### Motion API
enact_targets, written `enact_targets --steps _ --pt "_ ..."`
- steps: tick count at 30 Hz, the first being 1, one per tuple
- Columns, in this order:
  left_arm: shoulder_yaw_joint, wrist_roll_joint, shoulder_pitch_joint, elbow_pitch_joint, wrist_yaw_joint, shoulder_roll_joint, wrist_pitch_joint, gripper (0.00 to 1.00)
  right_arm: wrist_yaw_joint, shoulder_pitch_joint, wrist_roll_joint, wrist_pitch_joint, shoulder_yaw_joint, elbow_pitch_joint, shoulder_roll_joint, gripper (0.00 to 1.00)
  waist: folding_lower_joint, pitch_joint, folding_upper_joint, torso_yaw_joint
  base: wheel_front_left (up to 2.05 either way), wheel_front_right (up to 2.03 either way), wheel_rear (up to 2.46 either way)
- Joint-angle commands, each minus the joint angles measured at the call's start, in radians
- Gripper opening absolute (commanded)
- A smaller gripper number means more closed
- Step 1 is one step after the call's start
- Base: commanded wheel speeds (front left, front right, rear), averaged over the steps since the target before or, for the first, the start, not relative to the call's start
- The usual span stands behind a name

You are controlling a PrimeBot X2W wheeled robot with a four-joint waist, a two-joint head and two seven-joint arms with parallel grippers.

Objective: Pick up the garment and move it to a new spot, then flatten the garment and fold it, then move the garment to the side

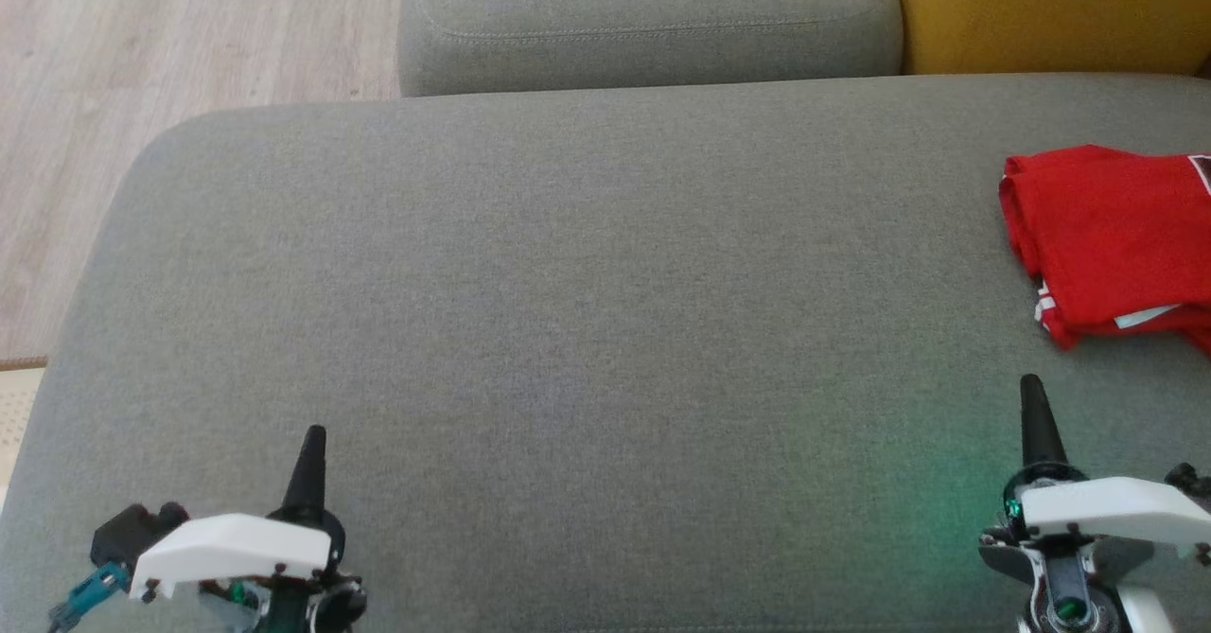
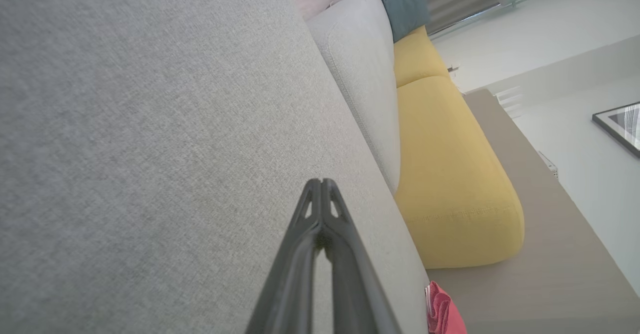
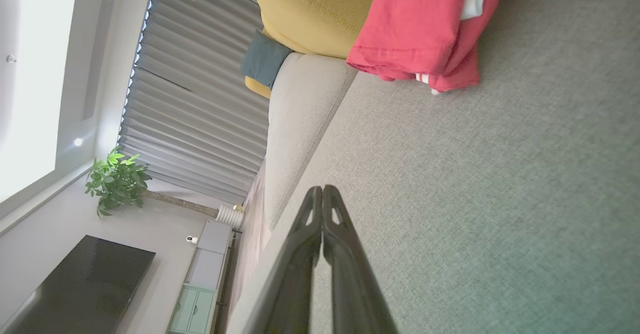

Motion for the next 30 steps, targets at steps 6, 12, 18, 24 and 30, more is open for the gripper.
enact_targets --steps 6,12,18,24,30 --pt "0.055 -0.084 -0.072 -0.037 -0.024 0.011 0.022 0.00 -0.001 -0.054 0.092 0.021 0.002 -0.047 -0.004 0.00 0.0000 0.001 -0.0001 -0.001 0.00 0.00 0.00" --pt "0.070 -0.136 -0.077 -0.039 -0.035 0.011 0.037 0.00 -0.001 -0.057 0.147 0.033 -0.004 -0.052 -0.005 0.00 0.0000 0.002 -0.0001 -0.001 0.00 0.00 0.00" --pt "0.088 -0.198 -0.085 -0.040 -0.047 0.010 0.054 0.00 -0.001 -0.060 0.215 0.048 -0.012 -0.058 -0.005 0.00 0.0000 0.003 -0.0001 -0.001 0.00 0.00 0.00" --pt "0.106 -0.260 -0.092 -0.042 -0.060 0.010 0.072 0.00 -0.001 -0.063 0.281 0.062 -0.019 -0.064 -0.005 0.00 0.0000 0.004 -0.0001 -0.002 0.00 0.00 0.00" --pt "0.125 -0.321 -0.099 -0.044 -0.072 0.009 0.089 0.00 -0.001 -0.066 0.349 0.077 -0.026 -0.070 -0.005 0.00 0.0000 0.004 -0.0001 -0.002 0.00 0.00 0.00"
